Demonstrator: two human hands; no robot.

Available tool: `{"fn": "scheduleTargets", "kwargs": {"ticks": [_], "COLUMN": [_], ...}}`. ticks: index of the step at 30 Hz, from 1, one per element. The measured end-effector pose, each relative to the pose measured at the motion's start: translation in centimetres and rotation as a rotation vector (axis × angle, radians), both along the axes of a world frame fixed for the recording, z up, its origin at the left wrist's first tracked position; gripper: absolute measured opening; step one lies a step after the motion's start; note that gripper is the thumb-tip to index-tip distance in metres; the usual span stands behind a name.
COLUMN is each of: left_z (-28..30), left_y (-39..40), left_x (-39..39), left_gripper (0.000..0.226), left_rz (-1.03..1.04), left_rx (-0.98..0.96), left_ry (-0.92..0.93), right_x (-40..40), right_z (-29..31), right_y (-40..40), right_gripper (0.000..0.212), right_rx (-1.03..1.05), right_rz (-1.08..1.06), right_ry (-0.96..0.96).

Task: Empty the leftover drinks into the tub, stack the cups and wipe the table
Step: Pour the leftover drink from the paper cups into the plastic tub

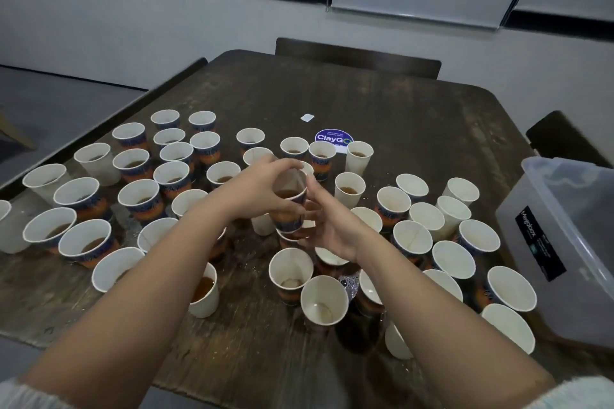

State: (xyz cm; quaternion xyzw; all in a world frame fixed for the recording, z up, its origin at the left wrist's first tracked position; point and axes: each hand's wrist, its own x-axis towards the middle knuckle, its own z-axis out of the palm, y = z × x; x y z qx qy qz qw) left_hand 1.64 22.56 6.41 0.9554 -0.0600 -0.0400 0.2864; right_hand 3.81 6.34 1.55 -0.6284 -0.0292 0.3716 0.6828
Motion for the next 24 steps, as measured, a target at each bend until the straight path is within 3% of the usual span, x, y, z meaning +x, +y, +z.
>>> {"fn": "scheduleTargets", "kwargs": {"ticks": [3,6,10,17,24], "left_z": [1.0,1.9,2.5,2.6,0.6], "left_y": [-2.0,-5.3,-10.8,-22.9,-33.4], "left_x": [0.6,1.5,3.1,6.8,10.1], "left_gripper": [0.075,0.080,0.091,0.098,0.084], "left_rz": [-0.055,-0.101,-0.156,-0.249,-0.265], "left_rx": [-0.032,-0.082,-0.158,-0.362,-0.497], "left_ry": [-0.049,-0.105,-0.138,-0.062,0.014], "right_x": [0.3,0.9,1.4,2.0,2.4], "right_z": [0.6,1.2,2.5,4.9,6.6], "right_y": [-1.9,-5.1,-10.7,-23.0,-34.8], "right_gripper": [0.044,0.046,0.027,0.047,0.028], "right_rx": [0.070,0.139,0.179,0.171,0.105], "right_rz": [-0.092,-0.228,-0.383,-0.663,-0.883], "right_ry": [0.052,0.071,0.031,0.008,-0.064]}}
